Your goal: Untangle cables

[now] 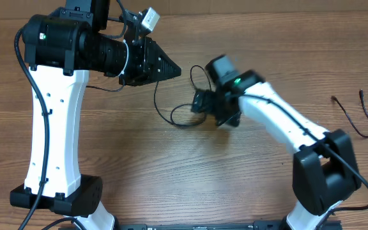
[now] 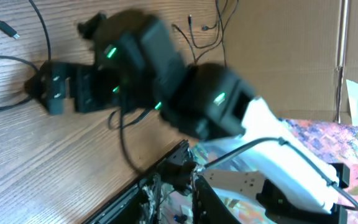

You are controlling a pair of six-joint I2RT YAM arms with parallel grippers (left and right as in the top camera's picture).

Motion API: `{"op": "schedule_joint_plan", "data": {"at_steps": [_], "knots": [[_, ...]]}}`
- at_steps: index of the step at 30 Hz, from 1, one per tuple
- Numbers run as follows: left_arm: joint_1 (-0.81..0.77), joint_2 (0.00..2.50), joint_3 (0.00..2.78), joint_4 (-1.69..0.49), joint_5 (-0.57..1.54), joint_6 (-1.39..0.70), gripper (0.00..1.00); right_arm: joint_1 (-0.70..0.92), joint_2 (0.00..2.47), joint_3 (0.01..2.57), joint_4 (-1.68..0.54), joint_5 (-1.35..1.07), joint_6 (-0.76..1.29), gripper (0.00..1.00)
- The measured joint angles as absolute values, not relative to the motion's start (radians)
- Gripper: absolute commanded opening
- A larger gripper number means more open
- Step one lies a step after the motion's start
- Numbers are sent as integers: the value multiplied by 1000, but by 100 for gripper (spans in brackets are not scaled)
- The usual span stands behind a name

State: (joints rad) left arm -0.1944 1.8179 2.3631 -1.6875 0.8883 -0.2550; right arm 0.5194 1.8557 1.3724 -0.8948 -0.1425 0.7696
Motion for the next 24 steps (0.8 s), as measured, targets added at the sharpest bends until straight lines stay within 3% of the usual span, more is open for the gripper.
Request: {"op": "schedule_joint_plan", "data": {"at_steps": [4, 5, 6, 8, 9, 10, 11, 12, 24], "knots": [[-194, 1818, 2363, -1687, 884, -255, 19, 570, 1856, 1312, -804, -102, 931, 100], [-194, 1818, 2363, -1687, 884, -255, 19, 580, 1856, 1303, -786, -93, 966, 96], [-194, 1818, 2363, -1687, 885, -255, 20, 591, 1856, 1289, -759, -79, 1001, 88], [-194, 1818, 2363, -1687, 884, -255, 20, 607, 1856, 1268, -706, -62, 1060, 60], [-194, 1818, 2363, -1687, 884, -255, 21, 617, 1856, 1258, -674, -51, 1089, 51], [-194, 1818, 2363, -1687, 884, -255, 21, 625, 1856, 1252, -645, -36, 1114, 56], [-194, 1818, 2363, -1687, 884, -255, 21, 633, 1856, 1247, -617, -25, 1135, 75], [-194, 1818, 2363, -1687, 884, -255, 21, 639, 1856, 1245, -594, -7, 1158, 77], [-194, 1818, 2363, -1687, 881, -255, 24, 669, 1923, 1243, -577, 38, 1292, 76]]}}
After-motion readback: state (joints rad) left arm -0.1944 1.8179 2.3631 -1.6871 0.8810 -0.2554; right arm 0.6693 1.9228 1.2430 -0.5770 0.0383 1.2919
